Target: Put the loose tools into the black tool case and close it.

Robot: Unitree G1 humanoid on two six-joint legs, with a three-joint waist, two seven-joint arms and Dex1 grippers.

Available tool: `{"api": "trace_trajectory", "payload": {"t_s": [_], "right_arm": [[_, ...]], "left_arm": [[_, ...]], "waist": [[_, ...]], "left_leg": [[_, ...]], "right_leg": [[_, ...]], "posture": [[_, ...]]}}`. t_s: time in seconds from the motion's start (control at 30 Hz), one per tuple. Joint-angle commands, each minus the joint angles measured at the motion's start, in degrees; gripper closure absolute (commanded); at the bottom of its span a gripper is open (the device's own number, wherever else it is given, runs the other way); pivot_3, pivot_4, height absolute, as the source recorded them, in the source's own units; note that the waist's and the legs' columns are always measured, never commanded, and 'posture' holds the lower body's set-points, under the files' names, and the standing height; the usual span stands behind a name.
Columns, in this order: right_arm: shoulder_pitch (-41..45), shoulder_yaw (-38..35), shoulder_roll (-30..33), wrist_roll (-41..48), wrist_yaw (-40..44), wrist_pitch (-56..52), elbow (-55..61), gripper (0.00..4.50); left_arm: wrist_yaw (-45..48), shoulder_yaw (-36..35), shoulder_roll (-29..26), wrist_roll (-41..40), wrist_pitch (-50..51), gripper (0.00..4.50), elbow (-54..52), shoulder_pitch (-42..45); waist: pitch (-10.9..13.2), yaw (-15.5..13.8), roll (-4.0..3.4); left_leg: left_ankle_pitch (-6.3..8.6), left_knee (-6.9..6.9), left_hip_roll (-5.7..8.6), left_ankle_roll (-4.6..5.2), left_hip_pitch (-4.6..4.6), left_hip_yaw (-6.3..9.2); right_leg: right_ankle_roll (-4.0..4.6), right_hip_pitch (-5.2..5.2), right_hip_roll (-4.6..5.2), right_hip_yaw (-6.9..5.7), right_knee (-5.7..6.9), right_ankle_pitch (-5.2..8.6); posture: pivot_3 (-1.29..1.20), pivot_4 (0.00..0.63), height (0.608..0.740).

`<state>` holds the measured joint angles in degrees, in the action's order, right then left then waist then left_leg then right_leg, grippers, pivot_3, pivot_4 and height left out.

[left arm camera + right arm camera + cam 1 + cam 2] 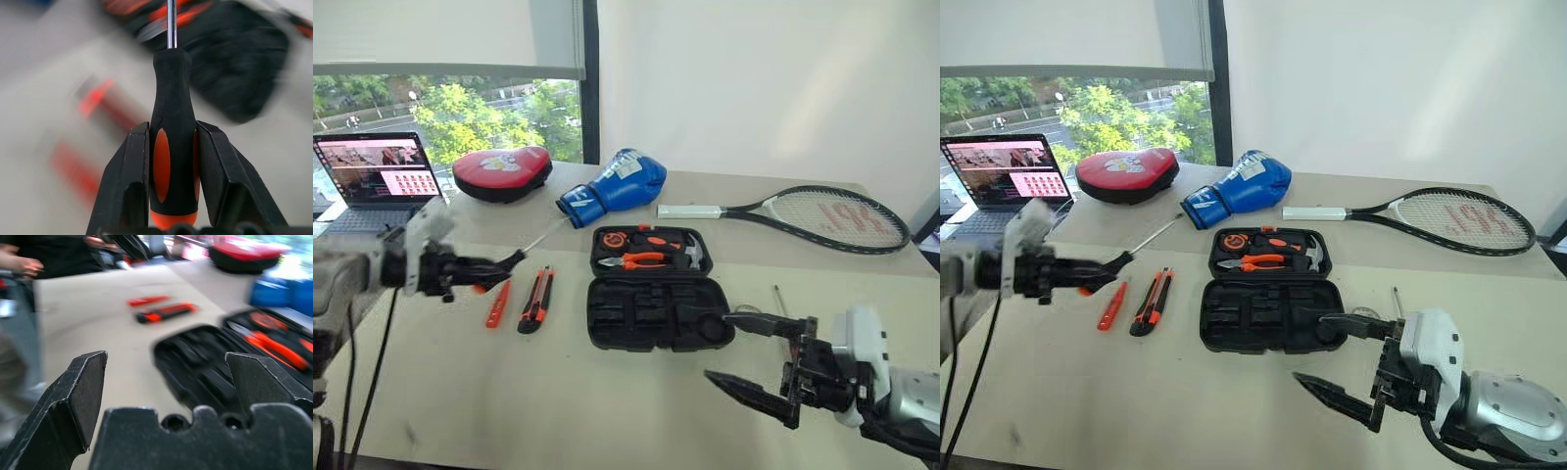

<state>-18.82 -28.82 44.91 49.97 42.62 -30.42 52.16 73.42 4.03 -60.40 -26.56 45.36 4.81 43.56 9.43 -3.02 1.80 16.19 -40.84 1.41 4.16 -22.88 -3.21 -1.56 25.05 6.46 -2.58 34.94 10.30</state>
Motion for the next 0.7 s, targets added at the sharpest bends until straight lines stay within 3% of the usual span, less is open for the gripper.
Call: {"api": "trace_trajectory", "payload": {"t_s": [0.03, 0.07, 0.2, 0.3, 0.47, 0.7], "right_arm": [[-5.5, -8.6, -0.9, 2.6, -2.2, -0.4, 4.1, 0.00], [-7.5, -10.8, -1.0, 3.0, -2.3, -0.5, 4.8, 0.00], [-16.4, -21.6, -2.7, 5.2, -0.6, 0.3, 5.7, 0.00], [-20.3, -24.7, -4.1, 5.1, -0.7, 1.3, 6.5, 0.00], [-22.8, -24.8, -4.7, 5.5, -3.3, 3.7, 7.8, 0.00], [-26.8, -22.7, -2.1, 6.6, -7.1, 9.3, 7.8, 0.00]], "left_arm": [[-0.1, 11.9, 7.3, 9.5, -5.9, 3.59, 1.2, 6.8], [-0.8, 13.9, 10.1, 11.2, -6.1, 3.59, 2.9, 9.1], [-1.1, 21.8, 20.4, 17.6, -7.5, 3.59, 11.6, 16.5], [-2.4, 24.5, 25.8, 21.6, -9.9, 3.59, 19.2, 19.4], [-0.9, 27.4, 31.5, 26.6, -16.7, 3.59, 29.0, 22.6], [-2.1, 28.2, 35.4, 33.4, -27.3, 3.59, 42.5, 26.4]], "waist": [[-0.1, -0.3, -0.20], [-0.1, -0.3, -0.21], [0.0, 0.2, -0.09], [0.0, 1.3, -0.11], [0.0, 1.9, -0.13], [0.0, 1.4, -0.11]], "left_leg": [[0.10, -0.03, 0.03, 0.19, 0.14, -0.15], [0.30, -0.03, 0.02, 0.60, 0.22, -0.26], [0.27, -0.26, -0.06, 0.74, 0.10, -0.24], [0.34, -0.39, -0.09, 0.85, 0.01, -0.28], [0.38, -0.36, -0.12, 0.90, -0.06, -0.27], [0.46, -0.42, -0.10, 1.03, -0.15, -0.26]], "right_leg": [[-0.01, -0.13, -0.04, 0.06, 0.02, 0.00], [-0.03, -0.17, -0.09, 0.18, 0.02, 0.01], [-0.16, -0.14, -0.29, 0.23, 0.05, 0.02], [-0.24, -0.06, -0.35, 0.35, 0.06, 0.02], [-0.31, 0.07, -0.35, 0.40, 0.09, 0.07], [-0.33, 0.08, -0.25, 0.39, 0.04, 0.07]], "posture": [[0.00, 0.150, 0.740], [0.00, 0.150, 0.740], [0.00, 0.150, 0.740], [0.00, 0.150, 0.740], [0.00, 0.150, 0.740], [0.00, 0.150, 0.740]]}}
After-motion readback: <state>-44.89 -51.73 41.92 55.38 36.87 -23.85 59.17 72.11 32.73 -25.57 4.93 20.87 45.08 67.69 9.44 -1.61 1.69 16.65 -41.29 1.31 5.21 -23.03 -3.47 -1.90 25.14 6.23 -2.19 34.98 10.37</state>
